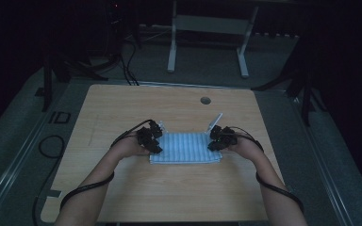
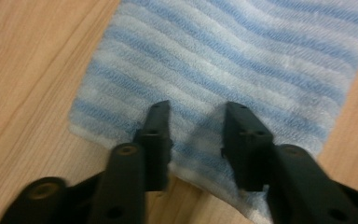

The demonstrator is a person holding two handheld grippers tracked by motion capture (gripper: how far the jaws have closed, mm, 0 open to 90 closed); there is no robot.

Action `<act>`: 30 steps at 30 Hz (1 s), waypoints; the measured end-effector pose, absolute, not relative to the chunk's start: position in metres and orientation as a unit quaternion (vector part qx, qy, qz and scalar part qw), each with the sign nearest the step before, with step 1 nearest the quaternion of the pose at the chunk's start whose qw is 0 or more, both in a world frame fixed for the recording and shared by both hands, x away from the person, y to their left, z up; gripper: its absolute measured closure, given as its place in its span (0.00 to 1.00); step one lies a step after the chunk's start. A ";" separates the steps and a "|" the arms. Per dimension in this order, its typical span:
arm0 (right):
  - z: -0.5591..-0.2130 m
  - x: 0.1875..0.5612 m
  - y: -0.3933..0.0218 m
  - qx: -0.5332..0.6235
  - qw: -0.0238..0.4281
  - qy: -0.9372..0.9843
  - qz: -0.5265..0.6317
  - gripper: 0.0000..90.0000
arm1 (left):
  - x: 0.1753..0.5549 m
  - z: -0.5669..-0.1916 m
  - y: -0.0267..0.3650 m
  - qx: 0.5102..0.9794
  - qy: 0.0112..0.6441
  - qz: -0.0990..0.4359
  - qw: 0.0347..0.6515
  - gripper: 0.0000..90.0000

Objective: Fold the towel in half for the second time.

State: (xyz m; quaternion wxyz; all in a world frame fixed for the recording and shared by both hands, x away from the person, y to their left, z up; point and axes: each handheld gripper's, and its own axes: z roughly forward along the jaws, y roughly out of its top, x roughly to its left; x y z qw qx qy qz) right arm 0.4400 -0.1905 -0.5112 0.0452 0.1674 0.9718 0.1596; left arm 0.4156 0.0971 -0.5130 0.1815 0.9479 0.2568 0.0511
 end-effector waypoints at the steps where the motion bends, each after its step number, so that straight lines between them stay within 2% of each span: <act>1: -0.509 0.439 -0.191 0.167 0.046 0.971 0.164 0.86 | 0.415 -0.510 0.098 0.944 0.264 0.059 0.188 0.60; 7: -0.492 0.429 -0.185 0.156 0.065 0.957 0.236 0.52 | 0.411 -0.498 0.100 0.920 0.287 0.062 0.260 0.33; 12: -0.489 0.424 -0.185 0.169 0.062 0.940 0.290 0.24 | 0.403 -0.495 0.099 0.906 0.296 0.082 0.291 0.19; 14: -0.492 0.421 -0.186 0.167 0.066 0.936 0.303 0.16 | 0.400 -0.495 0.100 0.903 0.292 0.088 0.302 0.19; 18: -0.501 0.418 -0.187 0.171 0.076 0.935 0.302 0.15 | 0.395 -0.499 0.101 0.904 0.286 0.094 0.303 0.16; 20: -0.503 0.417 -0.187 0.173 0.077 0.933 0.306 0.15 | 0.395 -0.502 0.102 0.903 0.291 0.094 0.300 0.10; 30: -0.518 0.412 -0.209 0.216 0.095 0.912 0.335 0.15 | 0.388 -0.510 0.127 0.886 0.324 0.110 0.313 0.10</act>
